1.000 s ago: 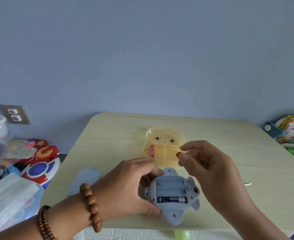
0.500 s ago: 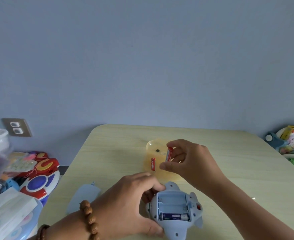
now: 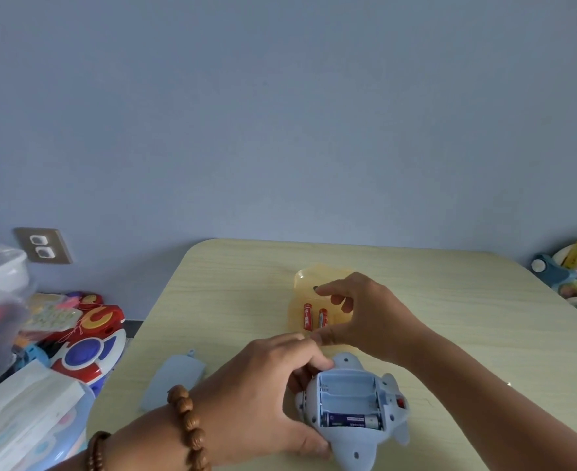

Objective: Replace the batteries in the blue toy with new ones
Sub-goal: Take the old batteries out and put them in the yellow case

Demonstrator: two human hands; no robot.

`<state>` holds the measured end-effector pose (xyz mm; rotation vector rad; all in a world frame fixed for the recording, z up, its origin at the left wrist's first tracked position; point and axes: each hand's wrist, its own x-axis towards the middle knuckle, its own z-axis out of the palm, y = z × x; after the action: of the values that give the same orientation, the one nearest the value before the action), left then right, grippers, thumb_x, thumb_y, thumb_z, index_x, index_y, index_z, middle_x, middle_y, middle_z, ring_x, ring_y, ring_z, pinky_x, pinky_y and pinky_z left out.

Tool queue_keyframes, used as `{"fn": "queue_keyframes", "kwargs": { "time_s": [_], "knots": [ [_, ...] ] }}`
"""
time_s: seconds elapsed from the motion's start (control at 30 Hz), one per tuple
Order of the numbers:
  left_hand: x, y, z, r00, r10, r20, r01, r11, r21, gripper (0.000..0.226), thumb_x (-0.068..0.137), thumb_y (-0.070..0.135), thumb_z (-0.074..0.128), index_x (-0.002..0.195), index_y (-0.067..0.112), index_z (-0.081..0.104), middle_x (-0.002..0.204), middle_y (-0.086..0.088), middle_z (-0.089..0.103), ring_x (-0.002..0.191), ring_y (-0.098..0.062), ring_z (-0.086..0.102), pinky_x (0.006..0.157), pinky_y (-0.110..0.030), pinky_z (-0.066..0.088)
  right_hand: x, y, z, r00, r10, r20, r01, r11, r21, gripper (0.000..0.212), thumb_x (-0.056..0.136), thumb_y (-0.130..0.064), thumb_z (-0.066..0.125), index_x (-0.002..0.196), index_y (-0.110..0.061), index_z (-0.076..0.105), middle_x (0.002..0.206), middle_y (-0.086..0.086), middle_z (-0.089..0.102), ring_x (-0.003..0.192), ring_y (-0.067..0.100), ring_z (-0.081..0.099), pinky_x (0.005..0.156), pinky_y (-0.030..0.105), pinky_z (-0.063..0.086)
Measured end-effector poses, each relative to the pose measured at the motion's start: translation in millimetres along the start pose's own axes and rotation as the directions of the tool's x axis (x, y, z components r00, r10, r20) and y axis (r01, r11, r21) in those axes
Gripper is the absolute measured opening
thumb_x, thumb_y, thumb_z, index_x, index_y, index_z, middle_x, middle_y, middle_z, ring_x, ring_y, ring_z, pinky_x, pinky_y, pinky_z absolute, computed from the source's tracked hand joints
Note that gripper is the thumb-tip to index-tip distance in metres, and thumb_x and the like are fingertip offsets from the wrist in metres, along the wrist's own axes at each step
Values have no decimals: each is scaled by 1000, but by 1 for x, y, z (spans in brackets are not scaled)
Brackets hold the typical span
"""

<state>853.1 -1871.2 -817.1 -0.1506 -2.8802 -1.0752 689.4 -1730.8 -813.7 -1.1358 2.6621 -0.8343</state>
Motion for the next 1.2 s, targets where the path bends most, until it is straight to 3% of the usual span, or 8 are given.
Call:
{"fn": "queue_keyframes", "kwargs": {
  "time_s": [0.17,0.27,0.33,0.43,0.7,0.83,0.97,1.2],
  "knots": [
    [0,-2,3,1000,-25,-10,25,1000,-12,67,58,43,93,117,37,63,108,25,62,98,5,62,86,-18,52,-49,2,-17,966,6,-258,42,983,180,55,66,-71,70,113,-43,72,105,-21,68,96,-4,63,71,12,50],
    [0,-2,4,1000,-25,-14,25,1000,-2,65,56,42,94,113,37,64,104,25,63,95,4,62,81,-13,51,-93,14,-23,999,18,-29,-5,916,400,57,63,-70,82,114,-46,71,114,-22,70,99,6,69,79,24,59],
    [0,0,4,1000,-13,-23,13,1000,-2,65,55,45,94,111,38,64,105,27,63,95,5,62,81,-14,51,-112,21,-17,990,-24,140,-43,889,455,73,58,-50,97,124,-40,67,119,-11,71,103,12,71,86,28,61],
    [1,5,5,999,-22,-23,23,1000,16,66,54,46,94,111,39,63,111,31,60,96,6,63,81,-17,52,-121,29,-5,985,0,175,-106,795,597,75,60,-15,100,127,-28,68,118,5,77,109,22,75,97,41,61],
    [2,30,4,991,-119,66,119,993,12,48,69,50,72,110,42,49,108,19,64,101,-1,61,89,-31,52,-124,32,3,992,84,92,-124,753,646,69,55,-19,102,115,-36,72,112,10,77,101,30,77,96,51,60],
    [5,49,20,972,-214,-96,218,975,33,38,77,53,70,101,36,47,99,16,59,85,-1,57,69,-16,45,-123,33,9,995,94,46,-101,741,664,72,50,-30,103,115,-37,72,109,12,77,101,37,75,96,54,60],
    [10,61,39,940,-270,-210,289,955,65,42,75,51,67,98,34,37,98,16,49,87,-3,51,58,-13,34,-122,32,11,996,86,18,-76,746,661,70,55,-19,102,117,-33,72,107,13,77,99,38,74,95,53,60],
    [17,67,46,921,-308,-238,338,936,98,54,73,50,66,106,26,31,98,12,40,99,-14,49,76,-23,45,-122,31,11,998,65,-20,-35,754,655,71,54,-38,101,117,-34,70,105,16,74,93,45,70,87,60,59]
  ]
}}
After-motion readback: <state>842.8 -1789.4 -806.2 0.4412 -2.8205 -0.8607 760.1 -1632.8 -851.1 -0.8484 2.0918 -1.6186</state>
